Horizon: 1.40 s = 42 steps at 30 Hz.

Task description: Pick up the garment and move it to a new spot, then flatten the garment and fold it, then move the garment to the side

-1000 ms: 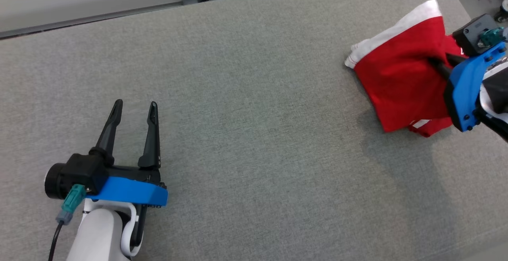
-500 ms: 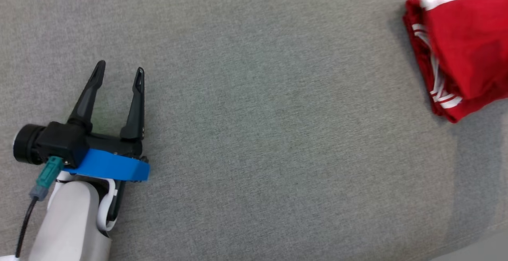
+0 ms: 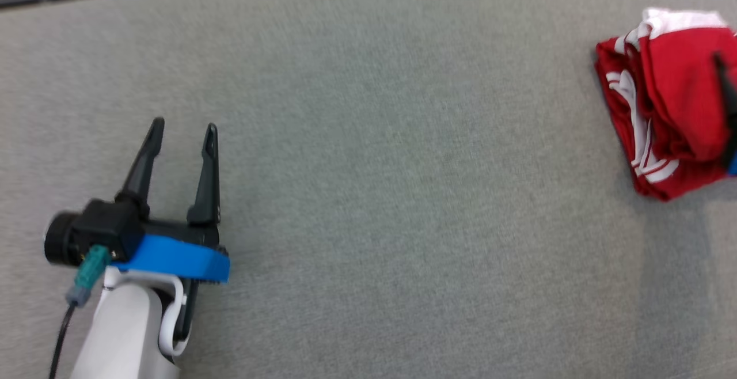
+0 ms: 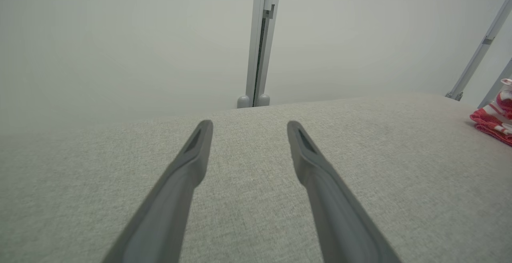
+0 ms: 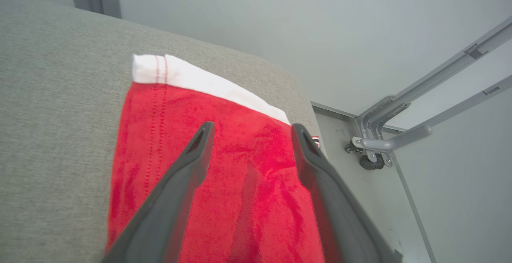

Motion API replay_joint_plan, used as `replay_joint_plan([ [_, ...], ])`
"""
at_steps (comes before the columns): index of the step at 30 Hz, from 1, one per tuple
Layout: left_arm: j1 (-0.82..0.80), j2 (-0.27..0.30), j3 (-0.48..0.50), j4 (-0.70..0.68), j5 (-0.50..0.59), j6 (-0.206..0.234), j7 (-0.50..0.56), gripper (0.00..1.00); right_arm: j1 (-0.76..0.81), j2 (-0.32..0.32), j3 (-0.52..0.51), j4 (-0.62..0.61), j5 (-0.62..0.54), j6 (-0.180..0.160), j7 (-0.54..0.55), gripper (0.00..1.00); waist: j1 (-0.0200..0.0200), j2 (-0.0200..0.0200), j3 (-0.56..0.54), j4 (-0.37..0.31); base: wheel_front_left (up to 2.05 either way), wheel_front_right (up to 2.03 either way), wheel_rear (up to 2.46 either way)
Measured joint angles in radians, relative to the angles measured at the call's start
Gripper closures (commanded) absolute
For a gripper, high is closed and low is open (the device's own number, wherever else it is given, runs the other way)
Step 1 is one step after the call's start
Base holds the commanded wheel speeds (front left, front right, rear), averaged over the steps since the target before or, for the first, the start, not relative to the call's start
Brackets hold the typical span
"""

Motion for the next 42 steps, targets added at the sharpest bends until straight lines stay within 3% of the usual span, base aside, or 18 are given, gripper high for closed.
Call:
replay_joint_plan([
  [5, 0.062, -0.036, 0.011, 0.046, -0.027, 0.017, -0.018, 0.00, 0.113, 0.126, -0.030, -0.120, 0.018, 0.000, -0.070, 0.00, -0.0001, 0.0000, -0.119, 0.035, 0.00, 0.00, 0.00],
  [11, 0.145, -0.060, 0.035, 0.073, -0.041, 0.037, -0.027, 0.00, 0.351, 0.269, -0.141, -0.322, 0.041, 0.000, -0.116, 0.00, -0.0003, 0.0000, -0.253, 0.083, 0.00, 0.00, 0.00],
  [23, 0.270, -0.107, 0.066, 0.103, -0.051, 0.041, -0.030, 0.00, 0.722, 0.514, -0.330, -0.530, -0.115, 0.000, -0.093, 0.00, -0.0003, 0.0000, -0.415, 0.185, 0.00, 0.00, 0.00],
  [31, 0.310, -0.119, 0.101, 0.114, -0.052, 0.037, -0.029, 0.00, 0.783, 0.551, -0.356, -0.591, -0.173, 0.000, -0.064, 0.00, -0.0002, 0.0000, -0.437, 0.191, 0.00, 0.00, 0.00],
  [42, 0.315, -0.128, 0.110, 0.136, -0.051, 0.016, -0.029, 0.00, 0.780, 0.532, -0.361, -0.579, -0.186, 0.000, -0.043, 0.00, -0.0001, 0.0000, -0.443, 0.191, 0.00, 0.00, 0.00],
])
